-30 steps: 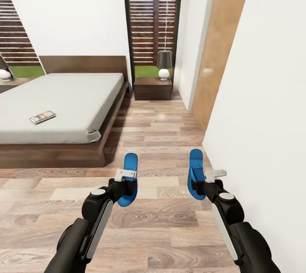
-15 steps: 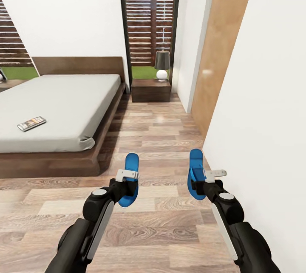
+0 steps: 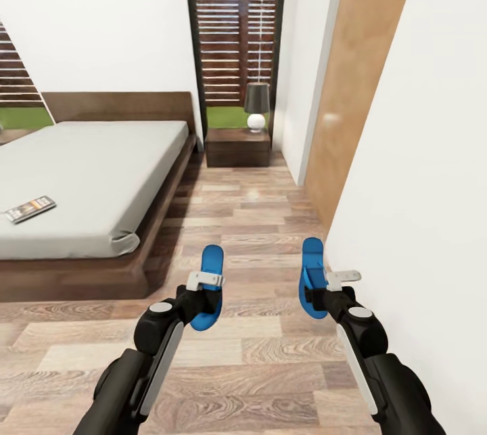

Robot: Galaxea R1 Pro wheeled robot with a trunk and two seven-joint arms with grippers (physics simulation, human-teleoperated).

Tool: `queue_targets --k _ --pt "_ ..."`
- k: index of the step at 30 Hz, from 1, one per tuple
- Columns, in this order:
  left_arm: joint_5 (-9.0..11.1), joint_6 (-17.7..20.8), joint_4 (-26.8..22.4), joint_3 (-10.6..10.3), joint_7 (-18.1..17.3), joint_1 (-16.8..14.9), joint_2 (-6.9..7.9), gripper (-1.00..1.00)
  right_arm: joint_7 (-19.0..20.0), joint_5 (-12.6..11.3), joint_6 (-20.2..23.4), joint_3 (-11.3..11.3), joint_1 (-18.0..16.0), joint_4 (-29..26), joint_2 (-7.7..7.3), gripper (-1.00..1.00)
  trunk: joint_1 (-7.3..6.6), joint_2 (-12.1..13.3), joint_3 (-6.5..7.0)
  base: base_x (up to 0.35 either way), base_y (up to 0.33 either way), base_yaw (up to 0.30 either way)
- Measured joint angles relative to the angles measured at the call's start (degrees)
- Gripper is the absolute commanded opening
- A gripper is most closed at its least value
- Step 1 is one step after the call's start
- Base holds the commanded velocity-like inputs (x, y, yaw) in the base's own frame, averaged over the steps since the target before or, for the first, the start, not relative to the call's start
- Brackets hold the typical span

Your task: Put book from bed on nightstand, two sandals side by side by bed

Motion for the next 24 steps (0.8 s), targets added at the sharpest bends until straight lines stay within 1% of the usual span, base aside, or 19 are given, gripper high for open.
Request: queue_targets --k 7,9,11,13,14,16,18,21,24 --pt "-0.23 -0.02 0.00 0.32 0.36 0.00 0.00 -1.00 -0.03 0.16 -0.03 -0.05 0.01 0.00 0.00 -1.00 0.00 0.00 0.00 0.304 -0.198 0.000" --pt "-0.34 -0.04 0.05 0.51 1.38 0.00 -0.01 -1.00 -0.03 0.18 -0.03 -0.08 -0.01 0.00 0.00 -1.00 0.00 0.00 0.00 0.304 -0.199 0.000" --pt "-0.30 -0.04 0.13 1.01 3.17 0.00 -0.01 -1.00 -0.03 0.19 -0.03 -0.11 -0.02 0.00 0.00 -1.00 0.00 0.00 0.00 0.304 -0.199 0.000" --pt "-0.35 -0.08 0.53 2.08 5.33 0.00 0.15 -1.00 -0.03 0.20 -0.03 -0.13 0.01 0.00 -0.05 -1.00 0.00 0.00 0.00 0.304 -0.199 0.000" --pt "-0.11 -0.10 0.60 2.45 5.59 0.00 0.18 -1.00 -0.03 0.19 -0.03 -0.13 0.01 0.00 -0.06 -1.00 0.00 0.00 0.00 0.305 -0.194 0.000" --pt "-0.15 -0.13 0.81 4.20 6.16 0.00 0.28 -1.00 0.02 0.16 -0.08 -0.15 0.00 0.00 -0.11 -1.00 0.00 0.00 0.00 0.314 -0.134 0.000" --pt "-0.02 -0.12 0.88 5.24 6.35 0.00 0.31 -1.00 0.05 0.12 -0.10 -0.15 0.00 0.01 -0.14 -1.00 0.00 0.00 0.00 0.328 -0.063 0.000" --pt "0.18 -0.14 0.93 5.96 6.48 0.00 0.31 -1.00 0.07 0.08 -0.13 -0.17 0.01 0.01 -0.20 -1.00 0.00 0.00 0.00 0.335 -0.028 0.000" --pt "0.24 -0.14 0.95 6.16 6.54 0.00 0.27 -1.00 0.08 0.09 -0.13 -0.17 0.03 0.01 -0.23 -1.00 0.00 0.00 0.00 0.340 -0.009 0.000"
